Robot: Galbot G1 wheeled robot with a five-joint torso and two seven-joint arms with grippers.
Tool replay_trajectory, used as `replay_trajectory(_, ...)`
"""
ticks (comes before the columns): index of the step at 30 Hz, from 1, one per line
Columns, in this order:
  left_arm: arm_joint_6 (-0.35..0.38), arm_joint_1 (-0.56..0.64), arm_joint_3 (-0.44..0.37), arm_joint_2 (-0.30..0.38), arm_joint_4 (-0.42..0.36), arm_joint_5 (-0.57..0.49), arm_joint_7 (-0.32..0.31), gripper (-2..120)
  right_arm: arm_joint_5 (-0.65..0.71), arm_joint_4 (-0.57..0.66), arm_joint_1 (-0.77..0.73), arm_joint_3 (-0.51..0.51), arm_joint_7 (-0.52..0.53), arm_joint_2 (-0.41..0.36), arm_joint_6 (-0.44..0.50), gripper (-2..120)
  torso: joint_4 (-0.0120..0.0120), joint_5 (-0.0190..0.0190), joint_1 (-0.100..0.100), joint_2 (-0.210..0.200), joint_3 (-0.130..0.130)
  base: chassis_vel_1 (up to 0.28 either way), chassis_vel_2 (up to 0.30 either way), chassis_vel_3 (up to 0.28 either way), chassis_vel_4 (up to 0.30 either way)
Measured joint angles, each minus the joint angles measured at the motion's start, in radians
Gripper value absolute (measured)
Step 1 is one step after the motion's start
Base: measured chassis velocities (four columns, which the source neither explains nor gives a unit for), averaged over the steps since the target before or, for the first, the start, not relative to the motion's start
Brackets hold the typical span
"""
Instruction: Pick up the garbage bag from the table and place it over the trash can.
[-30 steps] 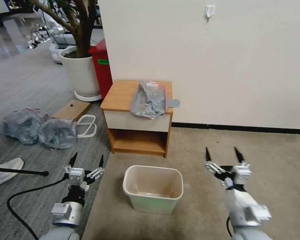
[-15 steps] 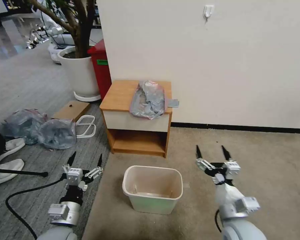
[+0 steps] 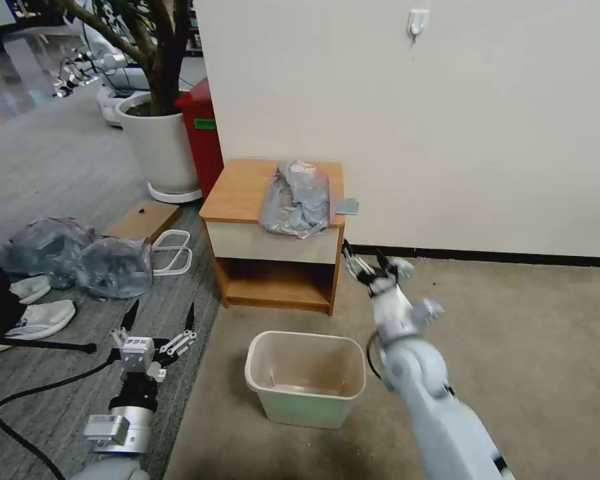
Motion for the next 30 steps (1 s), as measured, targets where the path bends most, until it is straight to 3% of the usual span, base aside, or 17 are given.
replay_trajectory(9, -0.006, 0.02, 0.002, -0.03, -0.004, 0.025, -0.001, 100, 0.13, -0.169, 0.144, 0.024, -0.003, 0.014, 0.017, 100, -0.0003, 0.0002, 0.0, 0.0, 0.0, 0.0, 0.0, 0.0, 0.0)
replay_trajectory(22, -0.008, 0.025, 0.014, -0.038, -0.021, 0.041, -0.003, 100, 0.181, -0.231, 0.18, 0.03, -0.005, 0.049, 0.025, 100, -0.0003, 0.0003, 0.0, 0.0, 0.0, 0.0, 0.0, 0.0, 0.0)
replay_trajectory(30, -0.014, 0.023, 0.018, -0.048, -0.014, 0.048, -0.006, 100, 0.185, -0.259, 0.199, 0.02, 0.002, 0.051, 0.036, 90, -0.0003, 0.0002, 0.0, 0.0, 0.0, 0.0, 0.0, 0.0, 0.0)
